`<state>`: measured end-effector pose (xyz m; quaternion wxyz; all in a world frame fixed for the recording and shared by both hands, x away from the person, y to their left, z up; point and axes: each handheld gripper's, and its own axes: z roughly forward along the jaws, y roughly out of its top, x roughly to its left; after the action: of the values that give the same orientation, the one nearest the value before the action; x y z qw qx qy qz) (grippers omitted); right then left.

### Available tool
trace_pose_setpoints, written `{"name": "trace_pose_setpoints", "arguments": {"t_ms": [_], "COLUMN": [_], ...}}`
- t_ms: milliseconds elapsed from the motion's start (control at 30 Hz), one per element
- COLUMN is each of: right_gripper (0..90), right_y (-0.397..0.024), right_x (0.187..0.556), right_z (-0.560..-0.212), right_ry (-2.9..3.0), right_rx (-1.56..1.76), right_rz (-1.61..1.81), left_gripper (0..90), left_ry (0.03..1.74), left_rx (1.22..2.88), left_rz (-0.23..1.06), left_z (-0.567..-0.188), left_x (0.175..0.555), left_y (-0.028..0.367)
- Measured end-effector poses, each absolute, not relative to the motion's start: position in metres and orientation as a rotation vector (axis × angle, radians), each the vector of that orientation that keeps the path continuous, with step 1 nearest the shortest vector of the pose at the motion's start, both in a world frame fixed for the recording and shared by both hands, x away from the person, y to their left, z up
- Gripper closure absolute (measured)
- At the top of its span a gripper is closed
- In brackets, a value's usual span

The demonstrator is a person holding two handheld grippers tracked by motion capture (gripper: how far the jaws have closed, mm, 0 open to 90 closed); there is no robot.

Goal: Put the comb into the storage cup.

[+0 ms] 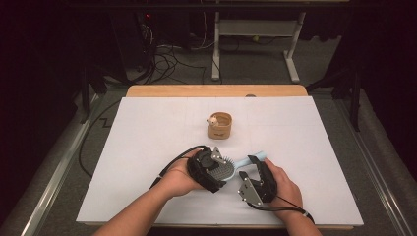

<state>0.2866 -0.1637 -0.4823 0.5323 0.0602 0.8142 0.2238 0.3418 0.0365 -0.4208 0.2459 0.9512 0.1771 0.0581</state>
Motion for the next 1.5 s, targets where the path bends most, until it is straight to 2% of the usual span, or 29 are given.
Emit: {"name": "trace_pose_setpoints", "arguments": {"t_ms": [1067,1500], "right_gripper": [61.0,64.9], "right_y": [-0.151,-0.149], "right_x": [0.281,0.280], "right_z": [-0.482,-0.482], "right_ry": [1.917,1.902], "right_rx": [0.011,-0.007], "right_rz": [0.452,0.419], "left_gripper": [20.3,20.3], "left_ry": [0.445,0.440], "left_rx": [2.592,2.597], "left_rz": [0.171,0.167], "left_z": [-0.416,-0.414], "left_x": [0.339,0.340], "left_y": [0.014,0.011]}}
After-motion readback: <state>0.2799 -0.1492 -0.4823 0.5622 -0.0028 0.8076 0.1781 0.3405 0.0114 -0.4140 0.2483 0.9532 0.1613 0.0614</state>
